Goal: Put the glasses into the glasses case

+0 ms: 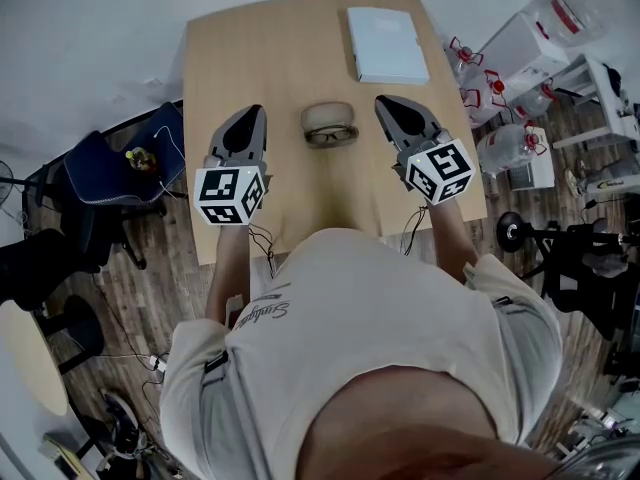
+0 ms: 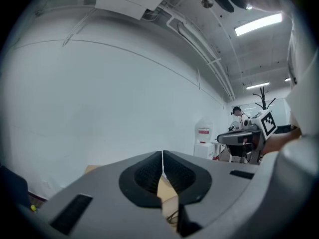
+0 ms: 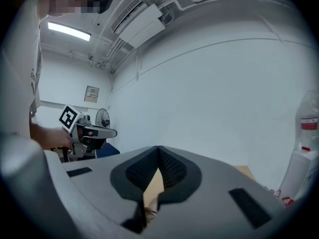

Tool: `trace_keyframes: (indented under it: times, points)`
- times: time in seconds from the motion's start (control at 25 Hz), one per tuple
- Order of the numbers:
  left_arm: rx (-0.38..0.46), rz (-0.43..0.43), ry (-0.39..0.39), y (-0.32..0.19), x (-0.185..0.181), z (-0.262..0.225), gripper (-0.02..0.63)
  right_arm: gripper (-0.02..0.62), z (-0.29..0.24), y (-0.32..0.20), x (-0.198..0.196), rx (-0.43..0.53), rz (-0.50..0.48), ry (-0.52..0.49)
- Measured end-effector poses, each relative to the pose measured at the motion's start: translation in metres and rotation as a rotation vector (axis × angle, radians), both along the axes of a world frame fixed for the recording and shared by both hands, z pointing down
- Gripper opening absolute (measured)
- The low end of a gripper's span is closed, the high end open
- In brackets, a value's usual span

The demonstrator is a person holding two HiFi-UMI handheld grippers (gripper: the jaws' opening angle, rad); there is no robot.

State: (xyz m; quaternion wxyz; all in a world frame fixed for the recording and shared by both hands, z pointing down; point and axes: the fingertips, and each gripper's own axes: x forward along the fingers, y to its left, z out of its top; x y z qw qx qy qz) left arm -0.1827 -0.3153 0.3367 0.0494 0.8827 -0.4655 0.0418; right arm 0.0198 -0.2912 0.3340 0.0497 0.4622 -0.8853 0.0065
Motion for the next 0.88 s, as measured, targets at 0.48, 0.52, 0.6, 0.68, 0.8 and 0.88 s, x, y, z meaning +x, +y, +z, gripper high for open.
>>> trace_keyframes:
  times: [0.48,0.52,0.6,0.68,0.8,0.88]
  points:
    - [-0.002,-0.021,0.004,-0.009,-0.009,0.000,0.017,-0.005,0.001,-0.005,-0.002,0.009,0.031,0.018]
    - [-0.005,-0.023,0.006,-0.009,-0.010,0.002,0.017,-0.005,0.001,-0.006,-0.002,0.007,0.033,0.014]
    - [-0.010,-0.029,0.011,-0.009,-0.012,0.004,0.017,-0.005,0.002,-0.007,-0.003,0.003,0.031,0.011]
    - [-0.014,-0.036,0.016,-0.008,-0.014,0.006,0.017,-0.005,0.003,-0.006,-0.004,0.002,0.028,0.011]
    - [-0.018,-0.039,0.024,-0.009,-0.014,0.009,0.017,-0.005,0.008,-0.007,-0.001,-0.001,0.041,0.011]
    - [-0.022,-0.036,0.029,-0.009,-0.014,0.010,0.017,-0.005,0.012,-0.010,0.002,-0.012,0.055,0.010]
